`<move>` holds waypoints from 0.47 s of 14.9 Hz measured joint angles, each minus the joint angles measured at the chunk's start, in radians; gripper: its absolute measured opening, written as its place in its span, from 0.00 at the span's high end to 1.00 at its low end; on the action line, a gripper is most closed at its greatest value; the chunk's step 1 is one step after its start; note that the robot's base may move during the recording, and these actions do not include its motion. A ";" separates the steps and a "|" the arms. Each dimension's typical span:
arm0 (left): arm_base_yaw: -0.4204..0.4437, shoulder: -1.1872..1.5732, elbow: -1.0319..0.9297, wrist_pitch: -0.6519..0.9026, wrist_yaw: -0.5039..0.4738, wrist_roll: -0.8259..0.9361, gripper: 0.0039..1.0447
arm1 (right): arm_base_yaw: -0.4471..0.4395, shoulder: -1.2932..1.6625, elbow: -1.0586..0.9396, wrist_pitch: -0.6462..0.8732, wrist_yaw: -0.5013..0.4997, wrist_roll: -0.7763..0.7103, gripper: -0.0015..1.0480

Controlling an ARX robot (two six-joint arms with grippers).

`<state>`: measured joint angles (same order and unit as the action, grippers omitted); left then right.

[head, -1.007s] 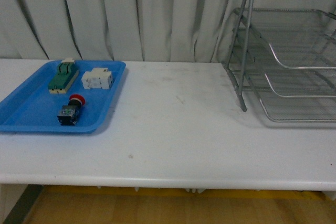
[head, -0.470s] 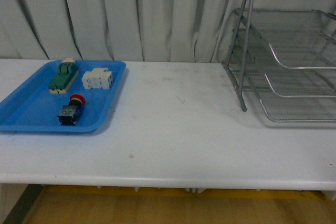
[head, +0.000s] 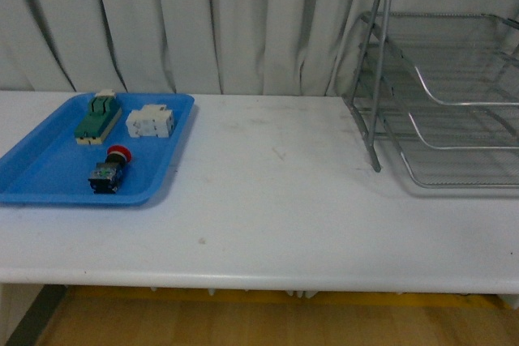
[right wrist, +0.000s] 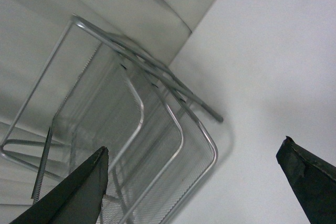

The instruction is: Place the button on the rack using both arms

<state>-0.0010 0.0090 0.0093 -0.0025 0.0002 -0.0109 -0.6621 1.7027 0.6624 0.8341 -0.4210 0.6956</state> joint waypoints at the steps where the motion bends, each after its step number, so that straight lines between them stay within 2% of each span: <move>1: 0.000 0.000 0.000 0.000 0.000 0.000 0.06 | 0.009 0.097 0.006 0.035 -0.006 0.091 0.06; 5: 0.000 0.000 0.000 0.000 0.000 0.000 0.06 | 0.122 0.280 0.083 0.109 -0.016 0.373 0.06; 6: 0.000 0.000 0.000 0.000 0.000 0.000 0.06 | 0.207 0.335 0.127 0.169 -0.025 0.495 0.06; 7: 0.000 0.000 0.000 0.000 0.000 0.000 0.06 | 0.216 0.341 0.129 0.176 -0.026 0.503 0.06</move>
<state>-0.0010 0.0090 0.0093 -0.0025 0.0002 -0.0109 -0.4461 2.0441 0.7914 1.0103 -0.4465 1.1988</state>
